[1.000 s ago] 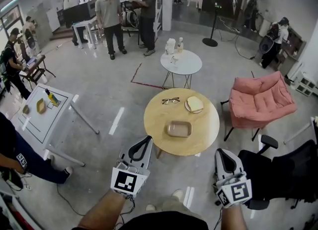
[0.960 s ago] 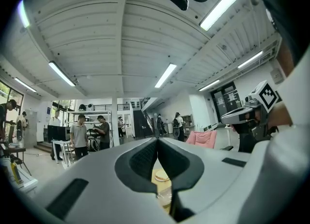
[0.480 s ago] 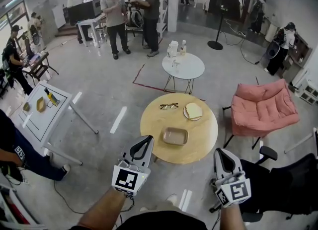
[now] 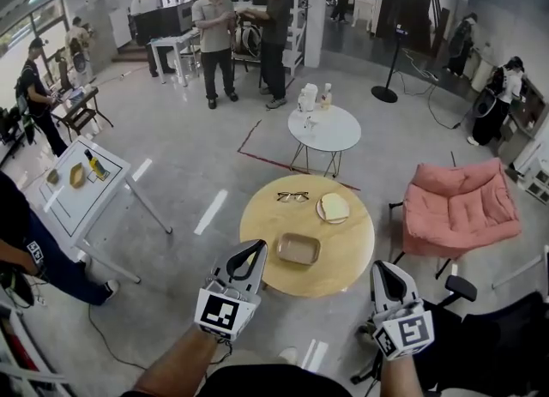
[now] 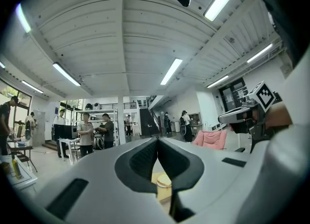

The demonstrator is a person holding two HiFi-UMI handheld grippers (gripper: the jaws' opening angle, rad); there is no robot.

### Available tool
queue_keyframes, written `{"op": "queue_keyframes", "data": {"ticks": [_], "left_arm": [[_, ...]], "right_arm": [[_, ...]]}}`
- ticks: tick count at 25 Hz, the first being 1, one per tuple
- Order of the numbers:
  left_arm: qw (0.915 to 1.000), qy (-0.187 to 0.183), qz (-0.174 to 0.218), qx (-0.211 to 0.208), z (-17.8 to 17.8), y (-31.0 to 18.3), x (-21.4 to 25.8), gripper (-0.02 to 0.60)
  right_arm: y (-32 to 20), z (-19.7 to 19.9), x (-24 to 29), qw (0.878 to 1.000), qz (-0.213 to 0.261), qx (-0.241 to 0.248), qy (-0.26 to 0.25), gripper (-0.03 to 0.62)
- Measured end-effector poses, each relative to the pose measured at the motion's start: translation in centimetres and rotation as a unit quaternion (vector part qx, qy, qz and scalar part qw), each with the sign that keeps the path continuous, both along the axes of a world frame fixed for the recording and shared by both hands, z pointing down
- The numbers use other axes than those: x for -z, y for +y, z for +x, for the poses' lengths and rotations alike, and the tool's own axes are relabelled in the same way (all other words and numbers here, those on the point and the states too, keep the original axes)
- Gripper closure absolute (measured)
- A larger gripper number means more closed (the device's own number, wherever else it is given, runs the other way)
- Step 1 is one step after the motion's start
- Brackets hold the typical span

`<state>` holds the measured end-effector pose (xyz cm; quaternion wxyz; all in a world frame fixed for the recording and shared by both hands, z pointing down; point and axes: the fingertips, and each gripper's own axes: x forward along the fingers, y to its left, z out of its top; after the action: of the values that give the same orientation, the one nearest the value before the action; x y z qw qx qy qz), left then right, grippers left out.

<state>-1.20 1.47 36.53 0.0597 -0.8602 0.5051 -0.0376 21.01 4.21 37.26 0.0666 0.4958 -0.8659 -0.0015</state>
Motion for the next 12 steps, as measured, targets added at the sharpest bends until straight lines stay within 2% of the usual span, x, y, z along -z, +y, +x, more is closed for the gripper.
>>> {"op": "queue_keyframes", "data": {"ticks": [12], "left_arm": [[0.9998, -0.009, 0.016, -0.001, 0.04, -0.67, 0.91, 0.565]], "right_arm": [[-0.69, -0.97, -0.74, 1.0, -0.015, 0.011, -0.005, 0.579]]}}
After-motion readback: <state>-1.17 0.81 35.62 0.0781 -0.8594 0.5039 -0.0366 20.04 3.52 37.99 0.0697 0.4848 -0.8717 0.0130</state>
